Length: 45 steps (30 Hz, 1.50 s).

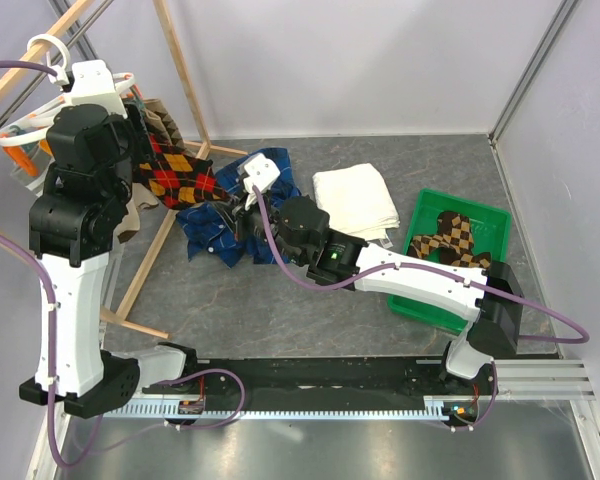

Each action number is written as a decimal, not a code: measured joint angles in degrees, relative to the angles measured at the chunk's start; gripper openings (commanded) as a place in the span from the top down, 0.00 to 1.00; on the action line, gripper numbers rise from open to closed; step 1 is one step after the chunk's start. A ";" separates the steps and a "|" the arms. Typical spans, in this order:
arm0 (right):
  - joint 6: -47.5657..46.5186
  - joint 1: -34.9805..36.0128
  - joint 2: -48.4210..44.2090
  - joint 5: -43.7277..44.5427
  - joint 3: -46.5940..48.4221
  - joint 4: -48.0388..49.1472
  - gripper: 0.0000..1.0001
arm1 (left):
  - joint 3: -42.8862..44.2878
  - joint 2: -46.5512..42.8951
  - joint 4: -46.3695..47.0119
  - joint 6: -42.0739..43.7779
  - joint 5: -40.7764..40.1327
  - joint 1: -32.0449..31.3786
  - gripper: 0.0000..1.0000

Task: Remove the socks clipped to the hanger
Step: Remove the sock from the hanger.

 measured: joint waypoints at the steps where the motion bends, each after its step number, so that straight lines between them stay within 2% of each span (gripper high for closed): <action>1: 0.00 -0.02 0.00 -0.22 0.00 0.02 1.00 | 0.00 0.02 0.07 0.00 -0.13 0.09 0.39; 15: -2.40 1.01 0.09 -4.44 0.04 -0.85 1.00 | 1.25 0.76 0.35 0.00 -2.10 0.33 0.40; 25: -13.22 9.73 0.90 0.68 1.29 -3.28 1.00 | 2.21 1.09 0.37 0.00 -6.73 0.33 0.41; 35: -18.12 12.13 1.79 4.24 2.08 -3.89 1.00 | 2.95 1.25 0.59 0.00 -9.25 0.33 0.46; 40: -19.50 13.18 2.03 5.09 2.40 -4.11 1.00 | 3.19 1.90 0.59 0.00 -10.03 0.33 0.53; 45: -20.09 13.46 2.67 5.16 2.82 -4.11 1.00 | 3.98 2.69 0.74 0.00 -10.86 0.33 0.71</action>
